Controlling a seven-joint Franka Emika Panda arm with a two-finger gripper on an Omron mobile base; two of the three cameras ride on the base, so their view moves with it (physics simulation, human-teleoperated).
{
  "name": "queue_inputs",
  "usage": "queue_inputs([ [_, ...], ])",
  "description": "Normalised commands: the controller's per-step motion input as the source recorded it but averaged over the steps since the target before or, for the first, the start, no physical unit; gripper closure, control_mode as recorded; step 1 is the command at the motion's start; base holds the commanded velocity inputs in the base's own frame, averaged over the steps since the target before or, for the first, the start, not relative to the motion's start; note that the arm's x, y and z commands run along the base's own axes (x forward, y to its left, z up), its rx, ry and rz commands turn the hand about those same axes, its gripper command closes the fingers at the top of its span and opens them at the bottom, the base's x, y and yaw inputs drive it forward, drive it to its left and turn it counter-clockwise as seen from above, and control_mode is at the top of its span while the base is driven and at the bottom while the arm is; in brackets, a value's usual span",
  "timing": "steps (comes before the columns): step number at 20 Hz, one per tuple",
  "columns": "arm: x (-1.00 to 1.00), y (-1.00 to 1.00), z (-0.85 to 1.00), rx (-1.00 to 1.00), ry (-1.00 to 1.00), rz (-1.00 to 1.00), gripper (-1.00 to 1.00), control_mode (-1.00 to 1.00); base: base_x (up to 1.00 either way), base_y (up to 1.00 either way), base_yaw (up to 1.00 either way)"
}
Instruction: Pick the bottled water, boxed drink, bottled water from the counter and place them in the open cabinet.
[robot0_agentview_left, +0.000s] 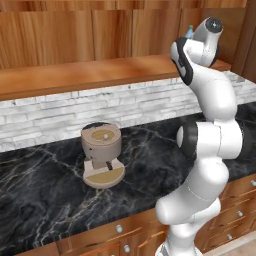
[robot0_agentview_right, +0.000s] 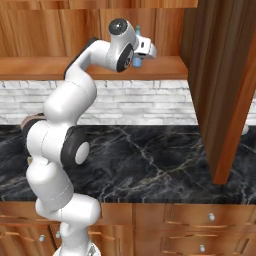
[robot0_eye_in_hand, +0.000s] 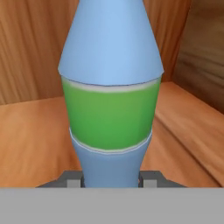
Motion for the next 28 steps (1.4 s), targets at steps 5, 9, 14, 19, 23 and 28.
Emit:
queue_inputs([
  [5, 0.0, 0.0, -0.16, 0.0, 0.0, 0.0, 1.0, -1.0, 0.0, 0.0, 0.0],
  [9, 0.0, 0.0, -0.16, 0.0, 0.0, 0.0, 1.0, -1.0, 0.0, 0.0, 0.0],
  [14, 0.04, 0.0, -0.2, 0.0, 0.0, 0.0, 1.0, -1.0, 0.0, 0.0, 0.0],
  [19, 0.0, 0.0, 0.0, 0.0, 0.0, 0.0, 1.0, -1.0, 0.0, 0.0, 0.0],
  [23, 0.0, 0.0, 0.0, 0.0, 0.0, 0.0, -1.0, -1.0, 0.0, 0.0, 0.0],
  [28, 0.0, 0.0, 0.0, 0.0, 0.0, 0.0, -1.0, -1.0, 0.0, 0.0, 0.0],
])
